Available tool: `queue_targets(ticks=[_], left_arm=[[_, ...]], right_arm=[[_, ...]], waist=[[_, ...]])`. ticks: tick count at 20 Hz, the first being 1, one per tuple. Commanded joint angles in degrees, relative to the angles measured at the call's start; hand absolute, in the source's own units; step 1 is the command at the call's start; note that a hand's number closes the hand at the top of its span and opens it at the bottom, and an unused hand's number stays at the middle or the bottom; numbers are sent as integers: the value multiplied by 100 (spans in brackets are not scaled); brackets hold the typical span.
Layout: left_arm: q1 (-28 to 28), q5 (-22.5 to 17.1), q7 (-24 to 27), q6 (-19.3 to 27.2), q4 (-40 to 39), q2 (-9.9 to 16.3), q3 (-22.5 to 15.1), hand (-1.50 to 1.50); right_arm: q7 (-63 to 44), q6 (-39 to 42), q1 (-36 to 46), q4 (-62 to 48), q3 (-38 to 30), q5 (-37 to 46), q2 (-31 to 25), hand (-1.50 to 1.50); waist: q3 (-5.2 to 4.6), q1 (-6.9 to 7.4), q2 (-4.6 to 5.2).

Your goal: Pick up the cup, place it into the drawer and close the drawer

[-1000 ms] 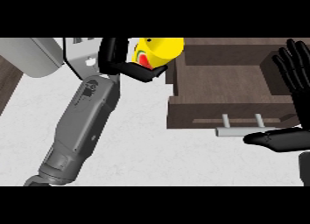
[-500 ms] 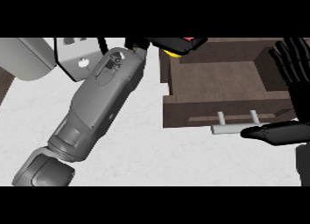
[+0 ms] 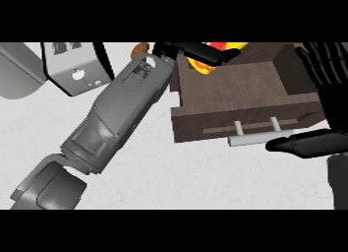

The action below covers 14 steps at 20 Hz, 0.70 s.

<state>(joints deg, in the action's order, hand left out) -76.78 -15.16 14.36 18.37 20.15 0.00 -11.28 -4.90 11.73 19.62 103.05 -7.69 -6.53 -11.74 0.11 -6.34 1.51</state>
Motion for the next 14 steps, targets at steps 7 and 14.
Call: queue_targets(ticks=[7, 14], left_arm=[[129, -246, -229, -342, -408, 0, -859, -150], [386, -1044, 355, -234, -4, 0, -585, -150]], right_arm=[[84, 168, 366, -253, 261, -24, 80, -150], [25, 812, 461, -235, 706, -615, 246, -150]], waist=[[5, -497, 138], [-5, -627, 163]])
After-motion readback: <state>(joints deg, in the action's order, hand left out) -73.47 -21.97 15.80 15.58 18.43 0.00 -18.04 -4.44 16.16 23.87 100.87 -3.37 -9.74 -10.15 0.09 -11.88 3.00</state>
